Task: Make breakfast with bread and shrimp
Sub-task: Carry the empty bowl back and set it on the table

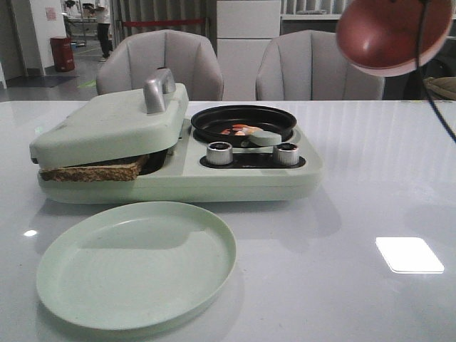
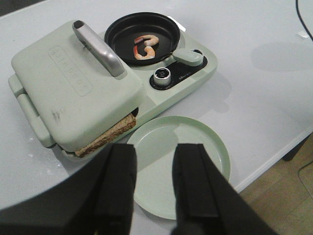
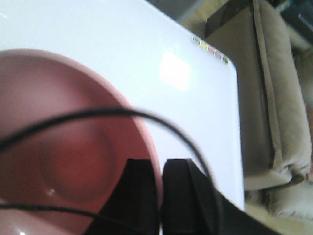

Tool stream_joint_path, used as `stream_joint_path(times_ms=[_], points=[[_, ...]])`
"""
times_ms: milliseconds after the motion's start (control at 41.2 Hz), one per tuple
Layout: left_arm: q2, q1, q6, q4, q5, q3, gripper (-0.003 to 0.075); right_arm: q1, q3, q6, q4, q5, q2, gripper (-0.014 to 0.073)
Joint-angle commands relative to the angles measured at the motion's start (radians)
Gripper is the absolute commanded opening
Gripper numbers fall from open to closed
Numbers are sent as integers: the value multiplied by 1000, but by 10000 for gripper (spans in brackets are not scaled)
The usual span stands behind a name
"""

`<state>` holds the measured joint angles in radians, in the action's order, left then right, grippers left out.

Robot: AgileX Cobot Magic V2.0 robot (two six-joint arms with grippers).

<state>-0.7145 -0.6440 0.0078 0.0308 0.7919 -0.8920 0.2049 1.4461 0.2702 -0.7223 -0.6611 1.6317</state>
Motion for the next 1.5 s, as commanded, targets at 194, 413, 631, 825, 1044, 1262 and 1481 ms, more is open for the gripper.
stream_joint_path(times_ms=[194, 413, 631, 825, 1044, 1262, 1481], points=[[1, -8, -8, -5, -78, -29, 277, -151, -48, -148, 362, -13, -81, -31], [1, -8, -8, -5, -78, -29, 277, -292, -59, -491, 839, -110, -66, -31], [1, -8, -8, -5, -78, -29, 277, -376, -163, -751, 1193, -67, -57, -31], [1, -8, -8, -5, -78, -29, 277, -367, -219, -762, 1215, -9, -5, -31], [1, -8, -8, -5, -78, -29, 277, -362, -219, -762, 1211, 28, 76, -31], [1, -8, -8, -5, -78, -29, 277, -362, -219, -762, 1174, 74, 128, -31], [1, -8, -8, -5, -78, -29, 277, -362, -217, -762, 1146, 95, 164, -31]])
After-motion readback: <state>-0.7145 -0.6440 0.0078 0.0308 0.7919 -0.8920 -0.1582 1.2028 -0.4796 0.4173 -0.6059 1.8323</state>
